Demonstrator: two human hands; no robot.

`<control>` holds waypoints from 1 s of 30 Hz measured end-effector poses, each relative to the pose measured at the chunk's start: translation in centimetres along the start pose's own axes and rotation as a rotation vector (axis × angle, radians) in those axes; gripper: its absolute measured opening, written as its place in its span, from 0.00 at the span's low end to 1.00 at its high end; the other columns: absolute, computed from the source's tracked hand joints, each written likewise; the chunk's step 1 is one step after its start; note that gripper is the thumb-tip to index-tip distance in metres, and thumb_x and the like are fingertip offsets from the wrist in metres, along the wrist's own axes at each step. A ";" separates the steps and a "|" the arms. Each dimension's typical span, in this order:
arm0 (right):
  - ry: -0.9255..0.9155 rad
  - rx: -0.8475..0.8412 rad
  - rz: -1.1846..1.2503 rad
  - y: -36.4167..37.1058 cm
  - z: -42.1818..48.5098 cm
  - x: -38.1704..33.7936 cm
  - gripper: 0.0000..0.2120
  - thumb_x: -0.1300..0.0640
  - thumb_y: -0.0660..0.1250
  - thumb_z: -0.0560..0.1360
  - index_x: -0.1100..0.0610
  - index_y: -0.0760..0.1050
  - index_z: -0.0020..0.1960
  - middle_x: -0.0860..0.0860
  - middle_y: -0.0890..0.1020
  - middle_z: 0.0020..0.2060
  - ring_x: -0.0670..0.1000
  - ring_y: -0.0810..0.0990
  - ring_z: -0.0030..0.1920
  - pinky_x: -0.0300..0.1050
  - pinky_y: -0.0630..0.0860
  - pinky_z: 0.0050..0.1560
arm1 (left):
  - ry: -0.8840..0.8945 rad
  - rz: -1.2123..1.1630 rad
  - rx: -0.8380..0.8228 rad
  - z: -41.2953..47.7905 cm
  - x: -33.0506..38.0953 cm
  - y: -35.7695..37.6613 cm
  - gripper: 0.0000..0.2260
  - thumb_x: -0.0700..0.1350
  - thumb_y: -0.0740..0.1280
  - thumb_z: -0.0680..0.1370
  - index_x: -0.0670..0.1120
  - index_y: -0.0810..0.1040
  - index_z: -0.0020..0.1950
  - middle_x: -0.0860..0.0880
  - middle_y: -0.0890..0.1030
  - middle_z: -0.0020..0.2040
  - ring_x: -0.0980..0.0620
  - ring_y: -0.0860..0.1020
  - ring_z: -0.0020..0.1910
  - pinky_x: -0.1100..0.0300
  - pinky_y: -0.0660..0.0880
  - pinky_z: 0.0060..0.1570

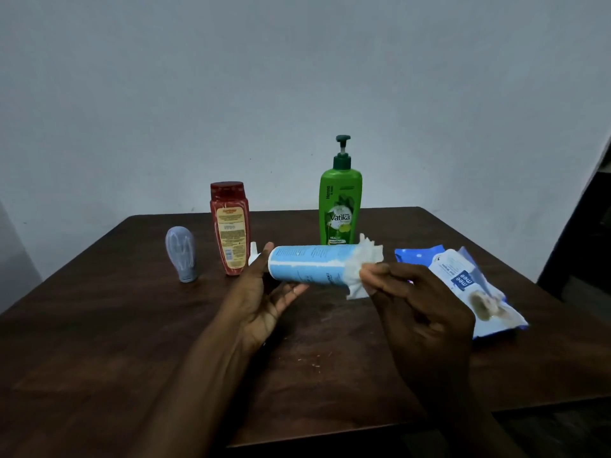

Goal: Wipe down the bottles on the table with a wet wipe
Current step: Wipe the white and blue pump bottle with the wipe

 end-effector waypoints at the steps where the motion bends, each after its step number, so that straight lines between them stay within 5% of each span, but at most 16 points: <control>1: 0.056 -0.003 0.014 -0.1 0.2 0.7 0.09 0.67 0.72 0.73 0.59 0.84 0.52 0.50 0.85 0.50 0.44 0.83 0.54 0.41 0.78 0.57 | -0.011 -0.024 -0.004 -0.1 -0.1 0.0 0.12 0.48 0.69 0.78 0.44 0.77 0.58 0.40 0.84 0.46 0.46 0.84 0.45 0.56 0.81 0.27; 5: 0.212 0.004 0.091 0.1 1.9 2.4 0.13 0.66 0.71 0.75 0.51 0.81 0.54 0.43 0.84 0.50 0.43 0.82 0.54 0.47 0.80 0.57 | -0.031 -0.050 -0.011 -0.4 -0.8 0.1 0.14 0.49 0.69 0.77 0.43 0.77 0.59 0.40 0.83 0.49 0.45 0.82 0.48 0.57 0.81 0.27; 15: -0.208 -0.037 -0.012 0.9 0.0 -2.8 0.12 0.73 0.73 0.71 0.63 0.84 0.52 0.53 0.84 0.52 0.52 0.83 0.53 0.47 0.78 0.55 | -0.043 -0.104 -0.010 -0.5 -0.9 -0.2 0.14 0.50 0.67 0.79 0.42 0.77 0.59 0.38 0.82 0.53 0.43 0.82 0.48 0.54 0.82 0.31; 25: 0.296 0.048 0.183 -0.1 1.3 2.2 0.14 0.69 0.72 0.73 0.53 0.81 0.53 0.44 0.84 0.49 0.40 0.83 0.52 0.33 0.78 0.51 | -0.032 -0.121 0.004 -0.7 -0.4 -0.2 0.13 0.50 0.67 0.79 0.43 0.77 0.59 0.39 0.84 0.51 0.44 0.83 0.48 0.56 0.82 0.28; 30: 0.168 -0.059 0.104 0.8 2.3 0.1 0.13 0.66 0.74 0.73 0.55 0.82 0.55 0.45 0.85 0.52 0.45 0.83 0.55 0.45 0.81 0.54 | -0.018 -0.119 0.014 -0.9 -0.3 -0.2 0.10 0.49 0.67 0.79 0.44 0.77 0.54 0.39 0.83 0.50 0.44 0.82 0.48 0.54 0.83 0.32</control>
Point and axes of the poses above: each hand's wrist, its own z-axis towards the middle knuckle, its own y-axis out of the palm, x = y × z, the point moved 9 cm from there along z, towards the middle knuckle
